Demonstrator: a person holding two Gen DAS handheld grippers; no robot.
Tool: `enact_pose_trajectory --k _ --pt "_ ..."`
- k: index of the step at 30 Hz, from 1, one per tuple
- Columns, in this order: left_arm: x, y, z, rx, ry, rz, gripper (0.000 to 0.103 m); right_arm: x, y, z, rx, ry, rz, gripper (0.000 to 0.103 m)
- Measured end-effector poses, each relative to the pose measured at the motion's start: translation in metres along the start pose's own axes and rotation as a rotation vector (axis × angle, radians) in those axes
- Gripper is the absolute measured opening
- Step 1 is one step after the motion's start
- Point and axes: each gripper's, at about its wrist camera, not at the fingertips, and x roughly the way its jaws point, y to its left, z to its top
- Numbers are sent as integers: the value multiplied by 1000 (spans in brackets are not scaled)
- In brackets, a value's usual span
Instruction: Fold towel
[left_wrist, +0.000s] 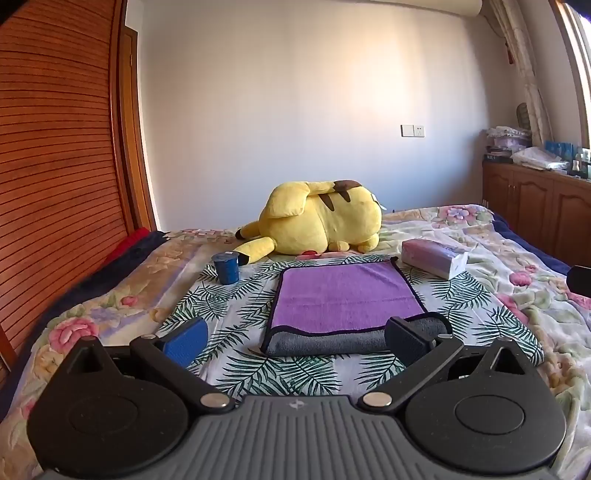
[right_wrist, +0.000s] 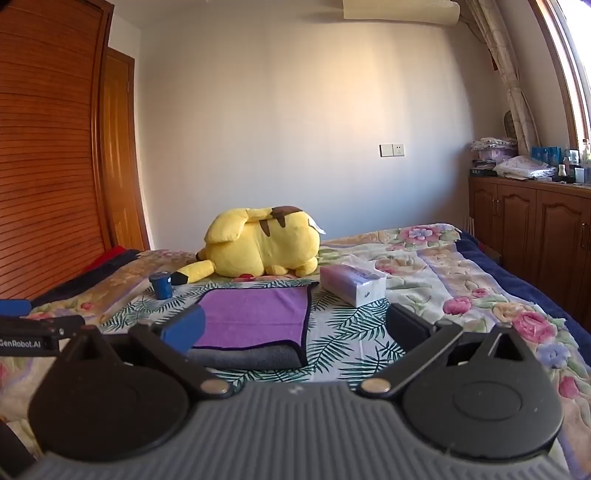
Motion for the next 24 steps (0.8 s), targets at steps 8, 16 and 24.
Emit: enact_pose_trajectory --k 8,16,24 --pt "3 1 -3 4 -2 2 103 0 -1 -1 0 4 -2 103" --pt "-4 -3 1 16 -4 6 103 0 -1 -1 1 6 -1 103" --pt "-1 -1 1 16 -5 6 103 0 -1 -1 1 6 -2 103"
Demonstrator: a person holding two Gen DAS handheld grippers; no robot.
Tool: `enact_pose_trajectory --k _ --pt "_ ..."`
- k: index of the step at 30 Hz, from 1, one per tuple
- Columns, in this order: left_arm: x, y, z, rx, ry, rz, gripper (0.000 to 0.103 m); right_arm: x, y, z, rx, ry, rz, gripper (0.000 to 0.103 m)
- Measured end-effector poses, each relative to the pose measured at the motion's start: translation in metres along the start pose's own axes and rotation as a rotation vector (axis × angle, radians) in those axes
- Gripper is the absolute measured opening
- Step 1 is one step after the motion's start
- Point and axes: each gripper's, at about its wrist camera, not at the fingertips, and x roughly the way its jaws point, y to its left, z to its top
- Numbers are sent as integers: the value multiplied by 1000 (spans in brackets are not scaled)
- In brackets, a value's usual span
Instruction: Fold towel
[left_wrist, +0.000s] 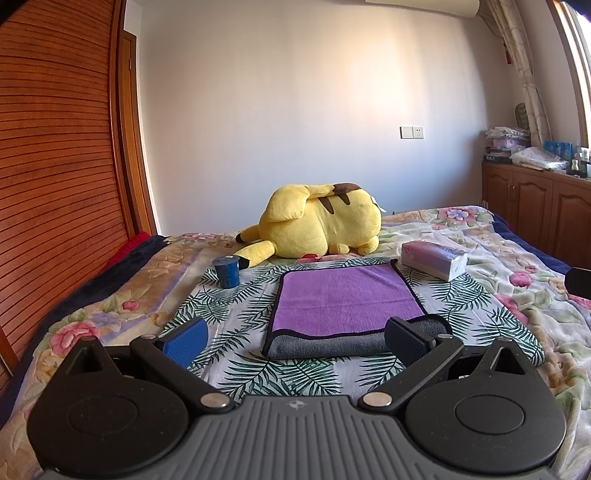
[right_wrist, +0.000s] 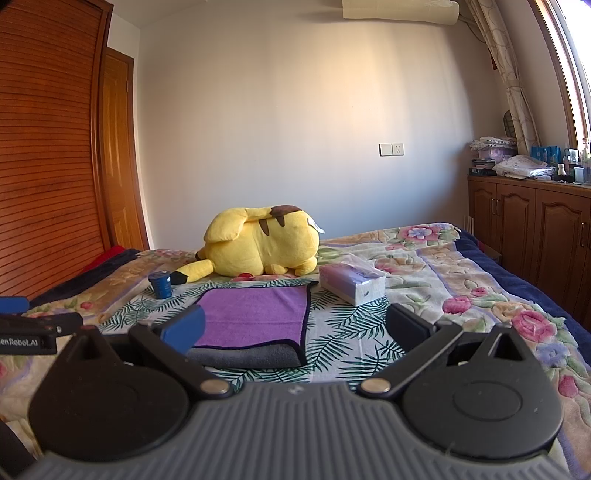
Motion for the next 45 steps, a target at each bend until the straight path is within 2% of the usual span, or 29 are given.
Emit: enact_pose_trajectory --k 45 --pt "-2 1 1 1 -2 -1 103 2 -2 -1 3 4 1 103"
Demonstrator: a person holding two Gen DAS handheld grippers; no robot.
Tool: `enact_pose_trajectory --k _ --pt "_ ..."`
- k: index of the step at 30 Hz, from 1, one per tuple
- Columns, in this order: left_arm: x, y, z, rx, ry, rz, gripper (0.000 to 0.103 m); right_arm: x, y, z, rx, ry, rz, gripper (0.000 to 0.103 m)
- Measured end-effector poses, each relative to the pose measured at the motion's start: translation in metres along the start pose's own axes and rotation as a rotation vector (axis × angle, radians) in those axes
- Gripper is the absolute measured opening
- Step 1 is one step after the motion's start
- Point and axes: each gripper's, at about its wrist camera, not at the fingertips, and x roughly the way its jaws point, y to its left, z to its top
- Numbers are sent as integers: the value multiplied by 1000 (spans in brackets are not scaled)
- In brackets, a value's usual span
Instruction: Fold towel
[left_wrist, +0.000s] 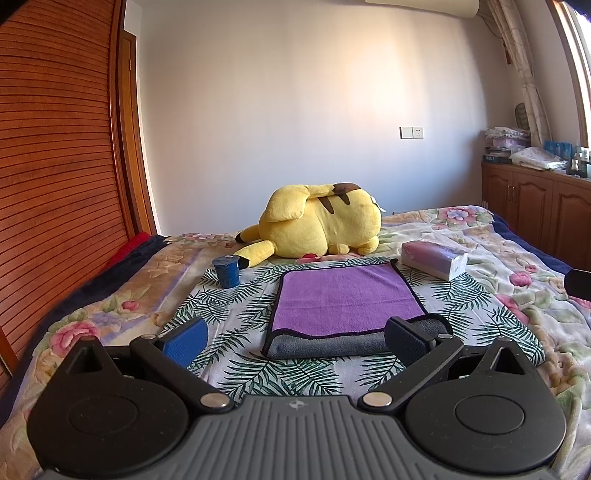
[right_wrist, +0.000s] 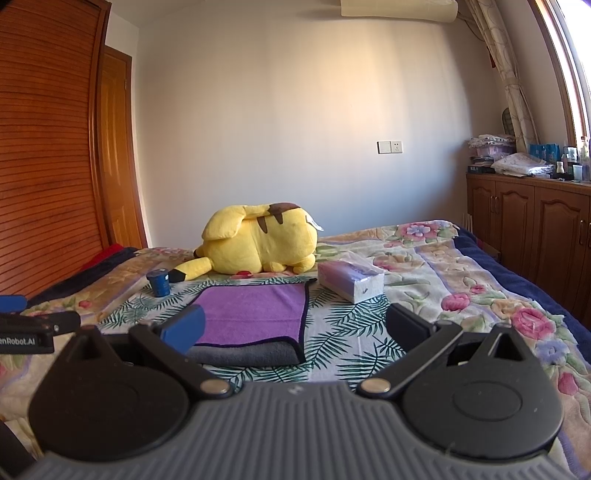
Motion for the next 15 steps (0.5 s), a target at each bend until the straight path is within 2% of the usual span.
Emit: enact_pose_trajectory --k 15 --pt "7 -2 -8 -1 17 -5 103 0 -3 -3 -2 7 0 103"
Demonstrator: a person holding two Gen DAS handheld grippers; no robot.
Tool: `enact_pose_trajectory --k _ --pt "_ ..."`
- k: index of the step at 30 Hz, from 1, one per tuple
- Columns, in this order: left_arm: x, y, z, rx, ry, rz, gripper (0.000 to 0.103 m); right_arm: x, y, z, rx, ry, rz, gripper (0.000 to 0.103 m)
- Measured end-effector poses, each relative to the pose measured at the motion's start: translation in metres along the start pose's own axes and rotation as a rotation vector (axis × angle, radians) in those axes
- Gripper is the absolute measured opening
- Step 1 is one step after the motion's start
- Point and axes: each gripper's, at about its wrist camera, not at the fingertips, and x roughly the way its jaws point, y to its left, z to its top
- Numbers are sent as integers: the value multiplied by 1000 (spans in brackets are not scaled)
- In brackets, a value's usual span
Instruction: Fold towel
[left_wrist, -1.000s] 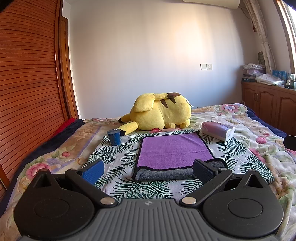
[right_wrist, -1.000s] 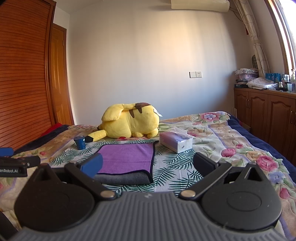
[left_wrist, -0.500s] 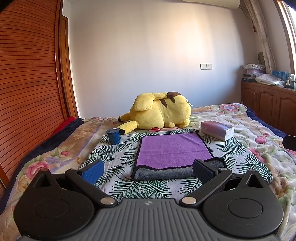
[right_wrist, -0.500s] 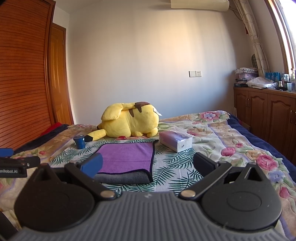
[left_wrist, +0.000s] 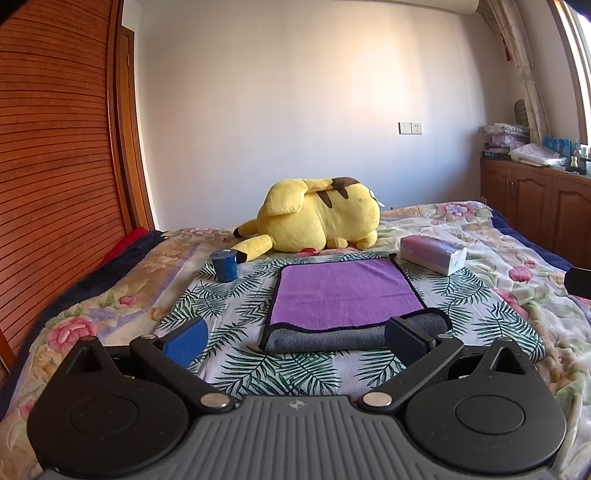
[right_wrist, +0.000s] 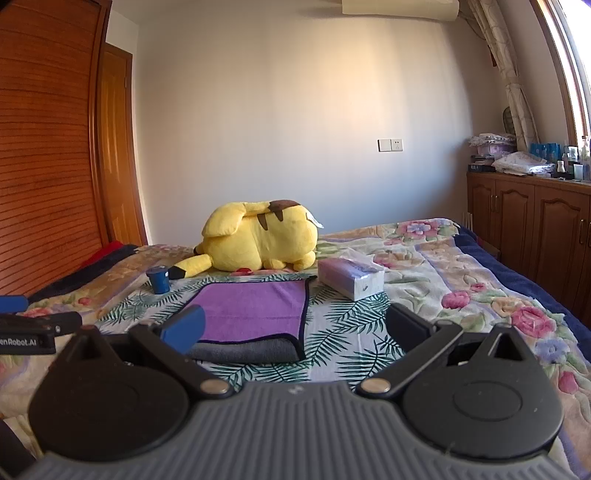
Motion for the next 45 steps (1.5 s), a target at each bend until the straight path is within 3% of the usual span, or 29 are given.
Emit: enact_pose_trajectory --k 20,31,45 --pt "55 8 -3 39 95 -27 103 32 12 -9 -8 105 32 103" --pt "93 13 -2 78 144 -50 103 63 18 -5 -35 142 35 103" --pt "158 28 1 55 193 -70 103 115 26 -7 -71 212 61 103"
